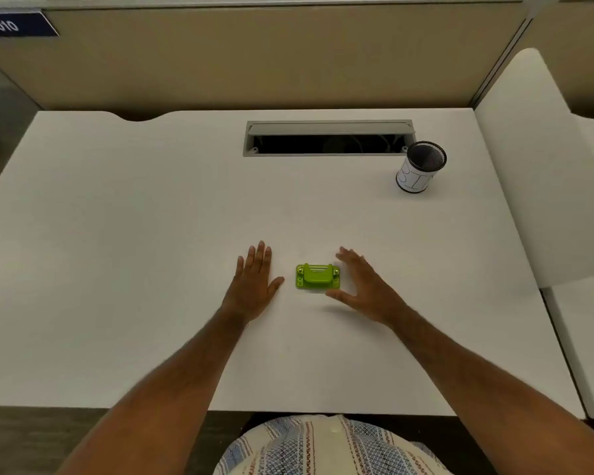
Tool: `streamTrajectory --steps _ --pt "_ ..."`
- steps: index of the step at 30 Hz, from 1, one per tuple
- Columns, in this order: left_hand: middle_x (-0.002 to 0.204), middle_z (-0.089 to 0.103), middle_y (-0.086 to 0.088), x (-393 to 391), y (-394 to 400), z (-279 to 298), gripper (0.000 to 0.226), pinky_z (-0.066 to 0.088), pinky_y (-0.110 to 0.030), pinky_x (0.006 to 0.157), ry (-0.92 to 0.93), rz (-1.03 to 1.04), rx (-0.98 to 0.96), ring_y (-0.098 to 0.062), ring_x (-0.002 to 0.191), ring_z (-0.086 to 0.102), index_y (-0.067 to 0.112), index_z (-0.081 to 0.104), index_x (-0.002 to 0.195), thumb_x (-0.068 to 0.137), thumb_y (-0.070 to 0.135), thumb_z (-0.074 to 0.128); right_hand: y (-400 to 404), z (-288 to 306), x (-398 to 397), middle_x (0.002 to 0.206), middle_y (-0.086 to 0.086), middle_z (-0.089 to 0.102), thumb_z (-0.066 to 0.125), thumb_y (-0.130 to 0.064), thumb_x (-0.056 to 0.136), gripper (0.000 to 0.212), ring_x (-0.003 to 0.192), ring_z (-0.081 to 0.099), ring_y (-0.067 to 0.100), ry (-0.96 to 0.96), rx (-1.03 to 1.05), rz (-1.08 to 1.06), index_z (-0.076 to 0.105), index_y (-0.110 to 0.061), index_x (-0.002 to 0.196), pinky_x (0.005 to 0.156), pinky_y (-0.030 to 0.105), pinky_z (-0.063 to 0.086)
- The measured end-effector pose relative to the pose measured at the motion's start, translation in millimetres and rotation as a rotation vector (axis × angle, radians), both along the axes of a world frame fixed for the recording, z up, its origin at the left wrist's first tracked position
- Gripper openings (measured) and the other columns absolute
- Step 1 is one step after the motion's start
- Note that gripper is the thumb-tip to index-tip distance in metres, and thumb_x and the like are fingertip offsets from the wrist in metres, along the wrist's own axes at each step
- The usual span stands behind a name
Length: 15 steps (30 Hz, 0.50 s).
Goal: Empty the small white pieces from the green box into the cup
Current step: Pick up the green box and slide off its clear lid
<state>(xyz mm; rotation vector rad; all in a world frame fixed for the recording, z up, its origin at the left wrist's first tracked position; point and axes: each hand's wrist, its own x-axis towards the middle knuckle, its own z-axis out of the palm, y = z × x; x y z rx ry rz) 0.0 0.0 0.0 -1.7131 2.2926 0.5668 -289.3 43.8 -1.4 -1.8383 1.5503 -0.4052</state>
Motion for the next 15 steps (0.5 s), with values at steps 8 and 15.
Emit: streamTrajectory --steps 8,15 --pt "0.182 -0.010 -0.015 -0.4 1.6 0.0 0.077 0.001 -0.050 0.138 -0.003 -0.004 -0.018 -0.033 0.169 -0.006 0.007 -0.004 0.171 0.115 0.048 0.030 -16.4 6.6 30.3 0.157 0.000 0.049 0.072 -0.029 0.097 0.056 0.150 0.039 0.018 -0.047 -0.009 0.078 0.052 -0.017 0.148 0.124 0.040 0.033" --pt "0.182 -0.012 -0.013 0.7 0.2 -0.1 0.077 0.000 -0.049 0.138 0.047 0.027 0.011 -0.031 0.169 -0.009 0.008 -0.005 0.171 0.115 0.047 0.031 -25.5 6.1 34.6 0.138 -0.002 0.064 0.061 -0.013 0.099 0.038 0.127 0.053 0.018 0.026 0.011 0.077 0.062 -0.019 0.136 0.108 0.031 0.039"
